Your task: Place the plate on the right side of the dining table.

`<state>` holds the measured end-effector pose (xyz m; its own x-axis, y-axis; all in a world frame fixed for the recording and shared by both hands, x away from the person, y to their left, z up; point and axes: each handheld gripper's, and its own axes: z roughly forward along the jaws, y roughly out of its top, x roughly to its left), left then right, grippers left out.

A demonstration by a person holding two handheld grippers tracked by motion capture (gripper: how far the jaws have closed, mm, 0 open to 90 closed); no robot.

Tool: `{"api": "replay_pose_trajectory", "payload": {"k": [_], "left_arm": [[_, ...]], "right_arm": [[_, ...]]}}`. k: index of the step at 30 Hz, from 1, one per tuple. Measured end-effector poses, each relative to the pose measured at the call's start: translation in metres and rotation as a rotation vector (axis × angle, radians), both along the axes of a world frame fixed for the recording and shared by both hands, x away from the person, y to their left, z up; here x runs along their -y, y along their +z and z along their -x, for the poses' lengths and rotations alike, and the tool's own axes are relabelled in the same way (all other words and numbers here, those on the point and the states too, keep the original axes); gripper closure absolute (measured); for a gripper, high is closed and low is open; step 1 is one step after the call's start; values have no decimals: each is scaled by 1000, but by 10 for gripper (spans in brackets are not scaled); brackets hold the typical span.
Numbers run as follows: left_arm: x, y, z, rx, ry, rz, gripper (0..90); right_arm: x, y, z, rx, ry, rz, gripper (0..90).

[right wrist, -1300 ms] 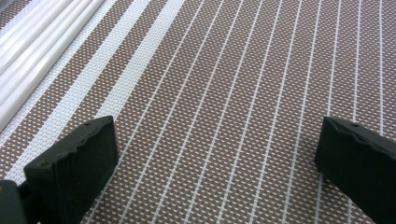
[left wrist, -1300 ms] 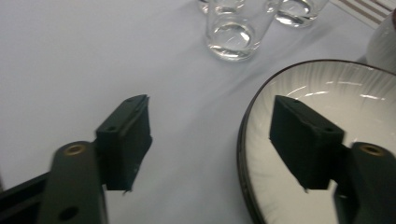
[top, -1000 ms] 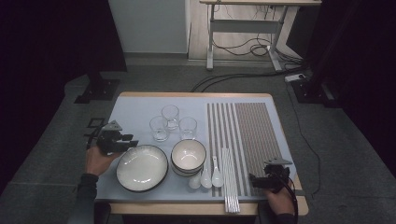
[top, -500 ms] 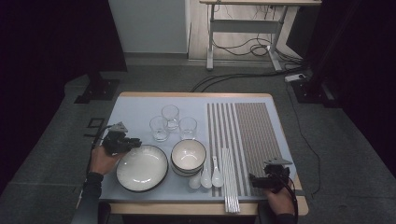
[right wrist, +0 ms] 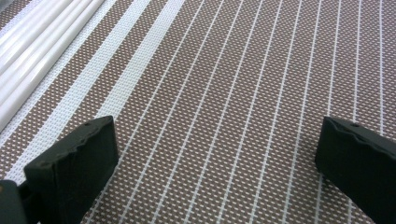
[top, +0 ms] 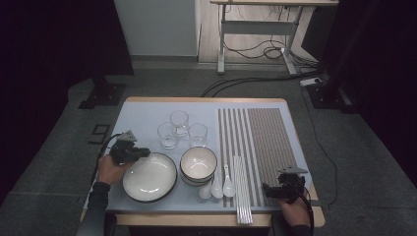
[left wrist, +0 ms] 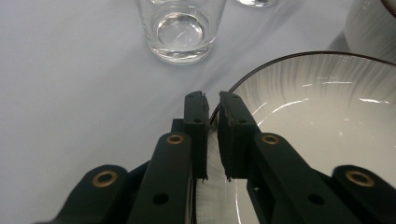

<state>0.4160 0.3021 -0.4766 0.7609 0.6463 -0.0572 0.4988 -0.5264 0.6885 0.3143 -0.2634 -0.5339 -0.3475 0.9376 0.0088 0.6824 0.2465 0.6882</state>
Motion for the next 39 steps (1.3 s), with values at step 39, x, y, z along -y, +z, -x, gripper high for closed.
{"api": "replay_pose_trajectory", "payload": {"k": [39], "left_arm": [[-1, 0, 8, 25, -50, -24, 870]], "right_arm": [[0, 0, 0, 0, 0, 0, 0]]}}
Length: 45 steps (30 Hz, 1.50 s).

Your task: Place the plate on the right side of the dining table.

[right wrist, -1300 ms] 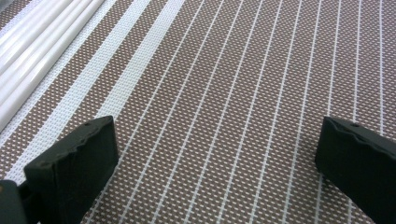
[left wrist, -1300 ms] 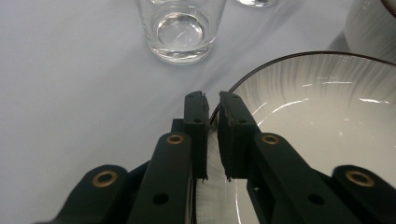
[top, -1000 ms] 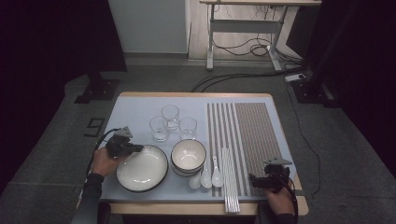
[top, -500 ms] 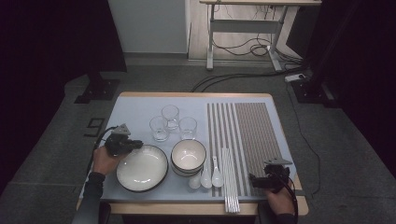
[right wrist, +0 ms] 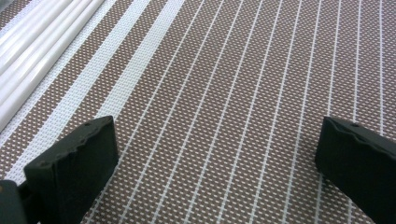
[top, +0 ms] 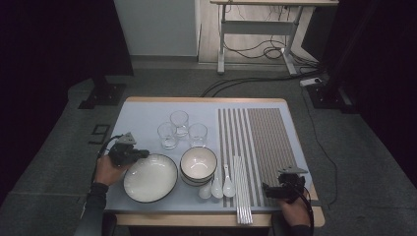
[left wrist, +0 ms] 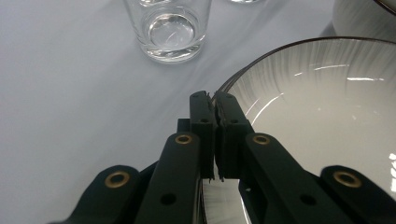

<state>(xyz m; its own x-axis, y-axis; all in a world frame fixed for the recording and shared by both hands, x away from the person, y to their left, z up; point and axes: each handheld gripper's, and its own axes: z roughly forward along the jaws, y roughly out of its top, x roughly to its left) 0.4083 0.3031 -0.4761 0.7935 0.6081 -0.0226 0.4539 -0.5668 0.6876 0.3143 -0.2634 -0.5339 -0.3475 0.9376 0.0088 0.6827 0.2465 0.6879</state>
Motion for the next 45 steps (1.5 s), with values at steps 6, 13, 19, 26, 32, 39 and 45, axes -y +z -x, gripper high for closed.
{"api": "replay_pose_trajectory", "payload": {"k": [6, 13, 19, 26, 32, 39, 45], "left_arm": [[1, -1, 4, -6, -28, -8, 866], [2, -1, 6, -15, -49, -18, 856], [3, -1, 7, -17, -55, -22, 847], [4, -1, 11, -29, -82, -39, 844], [4, -2, 13, -64, -136, -45, 841], [9, -5, 16, -68, -179, -34, 832], [11, -6, 21, -67, -188, -42, 828]], "right_arm": [[0, 0, 0, 0, 0, 0, 0], [0, 0, 0, 0, 0, 0, 0], [0, 0, 0, 0, -1, 0, 0], [0, 0, 0, 0, 0, 0, 0], [0, 0, 0, 0, 0, 0, 0], [0, 0, 0, 0, -1, 0, 0], [0, 0, 0, 0, 0, 0, 0]]}}
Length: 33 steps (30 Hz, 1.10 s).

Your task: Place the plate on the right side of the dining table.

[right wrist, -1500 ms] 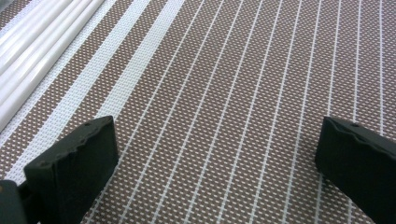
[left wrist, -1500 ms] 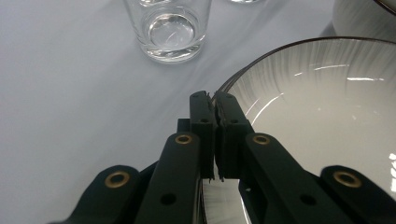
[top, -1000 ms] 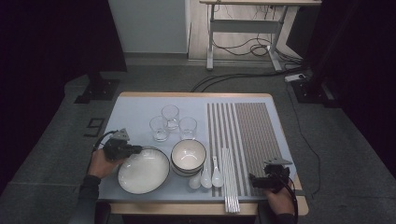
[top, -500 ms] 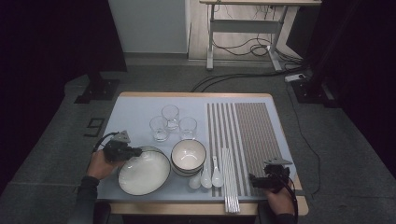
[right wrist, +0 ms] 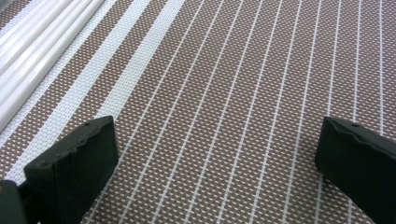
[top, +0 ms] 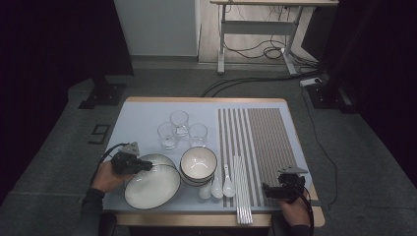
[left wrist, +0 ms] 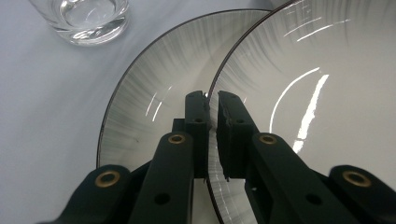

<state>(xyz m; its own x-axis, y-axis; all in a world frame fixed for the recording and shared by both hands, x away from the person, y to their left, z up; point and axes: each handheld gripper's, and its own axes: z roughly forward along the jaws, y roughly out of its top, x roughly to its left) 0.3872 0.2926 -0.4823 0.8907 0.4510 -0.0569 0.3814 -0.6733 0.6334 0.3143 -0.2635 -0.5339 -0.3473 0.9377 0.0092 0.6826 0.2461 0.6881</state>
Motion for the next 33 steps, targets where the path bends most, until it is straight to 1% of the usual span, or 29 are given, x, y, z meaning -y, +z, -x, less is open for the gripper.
{"api": "replay_pose_trajectory", "payload": {"k": [2, 8, 16, 19, 21, 23, 25, 27, 28, 29, 33], "left_arm": [[0, 0, 3, 8, 2, -10, 825], [-1, 0, 9, 13, 7, -21, 818], [1, -2, 16, 38, 35, -28, 803], [2, -4, 18, 49, 46, -23, 779], [2, -4, 19, 51, 55, -19, 778], [0, -6, 19, 48, 63, -2, 778], [-3, -8, 20, 43, 69, 26, 778], [-4, -9, 20, 44, 71, 33, 777], [-4, -9, 21, 46, 74, 34, 777], [-3, -9, 21, 48, 75, 33, 777], [-3, -9, 23, 62, 82, 30, 774]], "right_arm": [[0, 0, 0, 0, 0, 0, 0], [0, 0, 0, -2, 1, -1, 0], [0, 1, -1, -9, 4, -1, 0], [2, 1, -1, -13, 24, -1, 0], [2, 2, -1, -16, 26, 0, 0], [2, 3, -2, -22, 25, -5, 0], [2, 4, -2, -28, 35, -17, 0], [1, 5, -1, -26, 50, -22, 0], [0, 7, -1, -18, 66, -19, 0], [0, 7, -1, -18, 66, -19, 0], [-4, 14, 1, 13, 99, 6, 0]]}}
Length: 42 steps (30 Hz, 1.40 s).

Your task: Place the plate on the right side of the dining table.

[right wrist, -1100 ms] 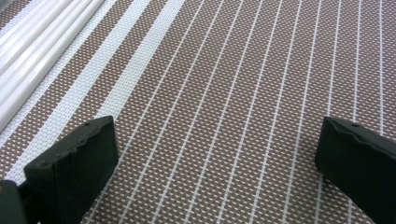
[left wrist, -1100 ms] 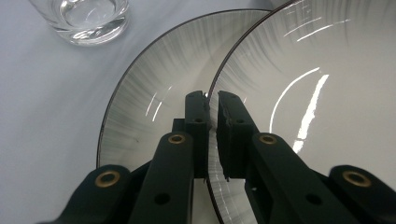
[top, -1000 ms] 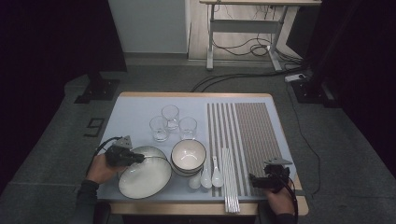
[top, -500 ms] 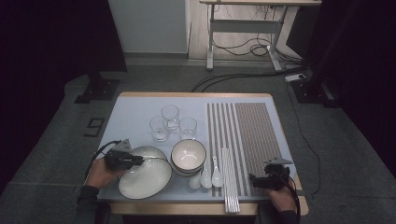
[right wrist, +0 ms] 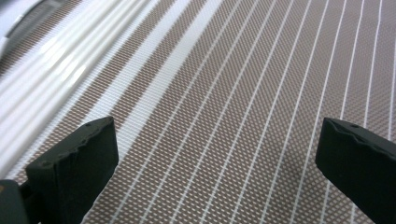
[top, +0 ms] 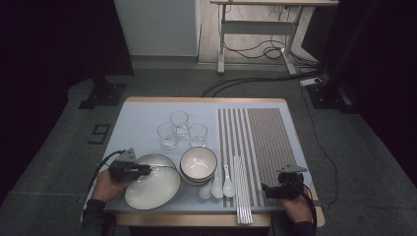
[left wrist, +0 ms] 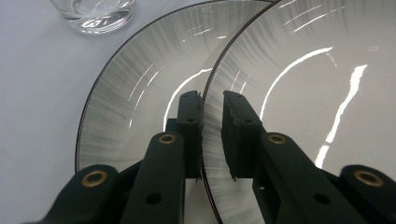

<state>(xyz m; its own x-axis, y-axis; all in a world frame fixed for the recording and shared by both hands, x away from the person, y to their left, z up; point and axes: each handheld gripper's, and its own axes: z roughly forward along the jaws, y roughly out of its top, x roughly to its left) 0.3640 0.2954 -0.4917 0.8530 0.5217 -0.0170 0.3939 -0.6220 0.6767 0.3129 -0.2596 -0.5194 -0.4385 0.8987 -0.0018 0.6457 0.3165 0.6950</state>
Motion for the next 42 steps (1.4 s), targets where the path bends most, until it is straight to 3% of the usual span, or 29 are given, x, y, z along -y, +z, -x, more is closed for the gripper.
{"api": "replay_pose_trajectory", "payload": {"k": [4, 15, 29, 36, 42], "left_arm": [[0, 0, 1, 10, 4, -2, 770], [2, -1, 4, 30, 14, -3, 766], [2, -1, 5, 33, 15, -4, 765], [1, -1, 5, 33, 14, -5, 765], [1, -2, 5, 34, 14, -4, 765]], "right_arm": [[-4, 9, 2, 37, 33, 21, 0], [-16, 25, 4, 73, 92, 78, 0], [-51, 58, 6, 142, 233, 136, 0], [-72, 67, 7, 175, 305, 195, 0], [-90, 70, 7, 188, 342, 278, 0]]}}
